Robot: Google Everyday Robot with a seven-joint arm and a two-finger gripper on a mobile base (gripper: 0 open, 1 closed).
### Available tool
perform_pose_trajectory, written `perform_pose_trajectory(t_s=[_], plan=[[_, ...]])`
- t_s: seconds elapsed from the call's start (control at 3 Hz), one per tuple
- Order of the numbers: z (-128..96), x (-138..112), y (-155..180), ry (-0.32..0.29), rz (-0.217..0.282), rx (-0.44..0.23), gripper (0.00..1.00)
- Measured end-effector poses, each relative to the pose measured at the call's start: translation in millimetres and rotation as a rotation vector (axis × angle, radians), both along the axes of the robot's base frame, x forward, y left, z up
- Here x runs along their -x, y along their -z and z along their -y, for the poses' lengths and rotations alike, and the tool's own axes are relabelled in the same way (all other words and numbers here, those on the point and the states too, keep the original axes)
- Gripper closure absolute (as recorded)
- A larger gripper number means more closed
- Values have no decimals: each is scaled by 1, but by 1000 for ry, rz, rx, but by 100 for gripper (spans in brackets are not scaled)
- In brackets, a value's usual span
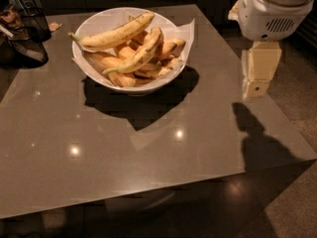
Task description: Pick banana from white bowl
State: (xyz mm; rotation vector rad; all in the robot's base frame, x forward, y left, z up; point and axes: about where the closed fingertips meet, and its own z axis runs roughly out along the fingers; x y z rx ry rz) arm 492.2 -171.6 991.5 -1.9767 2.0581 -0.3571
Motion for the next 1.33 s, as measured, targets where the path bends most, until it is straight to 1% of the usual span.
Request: perform_pose_trajectory(t_s=[0.33,0.67,1.0,1.33], plan=[[-7,-18,-16,-68,78,31,0],[-26,-39,-23,-193,120,79,0],[-56,-60,-27,-305,153,114,0],[-58,-60,-28,-312,156,116,0]])
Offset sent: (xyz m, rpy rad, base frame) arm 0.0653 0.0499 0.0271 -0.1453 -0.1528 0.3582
